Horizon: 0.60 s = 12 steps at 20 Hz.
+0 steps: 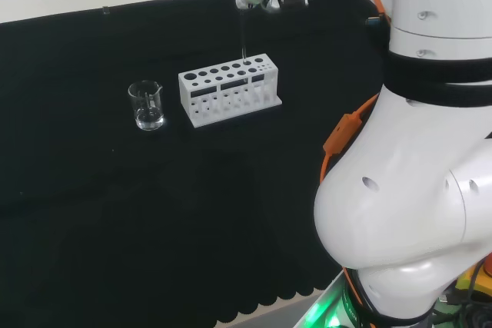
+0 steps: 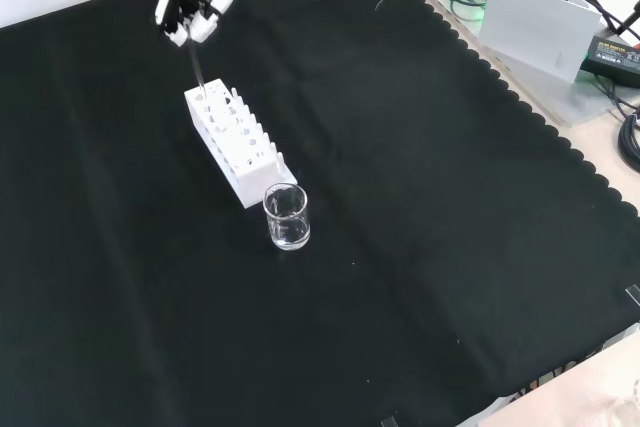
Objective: Take the glass rod from the white test tube rack.
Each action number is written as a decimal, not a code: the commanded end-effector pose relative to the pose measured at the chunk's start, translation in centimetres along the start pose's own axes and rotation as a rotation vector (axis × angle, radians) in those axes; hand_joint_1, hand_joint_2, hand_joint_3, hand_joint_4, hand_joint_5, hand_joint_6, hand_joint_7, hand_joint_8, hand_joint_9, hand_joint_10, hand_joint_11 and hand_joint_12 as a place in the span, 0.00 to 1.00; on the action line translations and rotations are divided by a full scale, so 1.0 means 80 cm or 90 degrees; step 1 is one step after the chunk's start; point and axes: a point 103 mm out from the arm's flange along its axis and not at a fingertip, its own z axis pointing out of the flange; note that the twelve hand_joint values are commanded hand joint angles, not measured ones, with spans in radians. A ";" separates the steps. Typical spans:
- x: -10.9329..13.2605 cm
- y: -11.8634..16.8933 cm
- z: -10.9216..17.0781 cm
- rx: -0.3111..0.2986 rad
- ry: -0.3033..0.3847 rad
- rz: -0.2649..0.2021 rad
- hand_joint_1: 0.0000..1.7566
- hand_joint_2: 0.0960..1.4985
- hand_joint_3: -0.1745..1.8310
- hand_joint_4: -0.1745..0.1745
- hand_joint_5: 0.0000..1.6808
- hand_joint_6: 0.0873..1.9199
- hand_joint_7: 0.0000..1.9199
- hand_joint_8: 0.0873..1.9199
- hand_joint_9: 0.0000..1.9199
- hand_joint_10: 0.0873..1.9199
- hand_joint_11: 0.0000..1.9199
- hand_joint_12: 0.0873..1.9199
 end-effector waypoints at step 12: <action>0.040 -0.072 -0.112 -0.116 -0.039 -0.007 0.67 0.76 0.00 0.00 0.62 0.47 0.79 0.38 0.89 0.29 0.86 0.43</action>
